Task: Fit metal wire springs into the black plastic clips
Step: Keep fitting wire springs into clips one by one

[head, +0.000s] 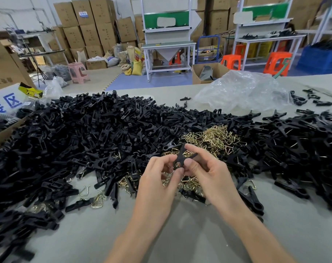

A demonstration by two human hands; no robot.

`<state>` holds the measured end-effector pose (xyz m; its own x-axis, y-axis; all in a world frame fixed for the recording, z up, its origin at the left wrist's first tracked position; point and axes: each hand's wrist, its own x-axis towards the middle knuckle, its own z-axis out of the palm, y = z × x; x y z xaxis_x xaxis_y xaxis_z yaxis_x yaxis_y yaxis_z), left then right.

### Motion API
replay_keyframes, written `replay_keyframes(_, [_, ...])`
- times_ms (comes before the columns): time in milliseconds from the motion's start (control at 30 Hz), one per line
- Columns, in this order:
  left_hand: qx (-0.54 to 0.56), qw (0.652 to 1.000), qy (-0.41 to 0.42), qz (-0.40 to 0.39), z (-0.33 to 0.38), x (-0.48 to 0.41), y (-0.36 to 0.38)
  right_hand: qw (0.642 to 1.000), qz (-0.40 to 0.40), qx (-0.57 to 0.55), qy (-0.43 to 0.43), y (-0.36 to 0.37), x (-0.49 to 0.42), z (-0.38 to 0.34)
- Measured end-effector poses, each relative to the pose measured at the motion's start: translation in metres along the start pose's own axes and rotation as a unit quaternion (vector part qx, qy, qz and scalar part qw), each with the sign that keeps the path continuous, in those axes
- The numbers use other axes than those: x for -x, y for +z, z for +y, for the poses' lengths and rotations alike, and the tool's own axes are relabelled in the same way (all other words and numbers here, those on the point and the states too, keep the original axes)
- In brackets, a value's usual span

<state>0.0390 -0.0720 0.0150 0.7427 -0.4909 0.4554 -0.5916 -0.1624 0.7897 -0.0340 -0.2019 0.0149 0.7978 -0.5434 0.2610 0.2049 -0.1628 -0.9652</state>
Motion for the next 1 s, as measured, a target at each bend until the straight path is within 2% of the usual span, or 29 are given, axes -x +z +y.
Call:
replay_keyframes(100, [0.045, 0.999, -0.017, 0.007, 0.001, 0.001, 0.000, 0.999, -0.012, -0.037, 0.005, 0.002, 0.000, -0.004])
replay_keyframes(200, [0.136, 0.990, -0.046, -0.009, 0.004, 0.001, 0.000, 0.996, -0.070, -0.058, 0.008, 0.003, 0.002, -0.006])
replay_keyframes(300, [0.160, 0.985, -0.055, -0.023, 0.005, 0.001, 0.001, 0.996, -0.067, -0.059, 0.009, 0.003, 0.002, -0.005])
replay_keyframes(367, [0.100, 0.994, -0.048, -0.021, 0.002, 0.001, 0.000, 0.998, -0.041, -0.050, 0.002, 0.004, 0.001, -0.005])
replay_keyframes(467, [-0.060, 0.997, -0.030, -0.036, -0.008, -0.001, -0.004, 1.000, 0.004, -0.030, -0.004, 0.002, 0.000, -0.002])
replay_keyframes(567, [-0.230, 0.969, 0.015, -0.094, -0.018, 0.000, -0.008, 0.999, 0.033, -0.028, -0.004, -0.003, -0.003, -0.001])
replay_keyframes(633, [-0.299, 0.943, 0.039, -0.140, -0.024, 0.002, -0.007, 0.999, 0.038, -0.017, -0.007, -0.004, -0.005, 0.001])
replay_keyframes(700, [-0.318, 0.934, 0.046, -0.158, -0.026, 0.002, -0.006, 0.999, 0.043, 0.008, -0.011, -0.004, -0.006, 0.004])
replay_keyframes(1000, [-0.326, 0.931, 0.059, -0.154, -0.029, -0.005, -0.010, 0.997, 0.047, 0.067, -0.003, -0.005, -0.008, 0.013])
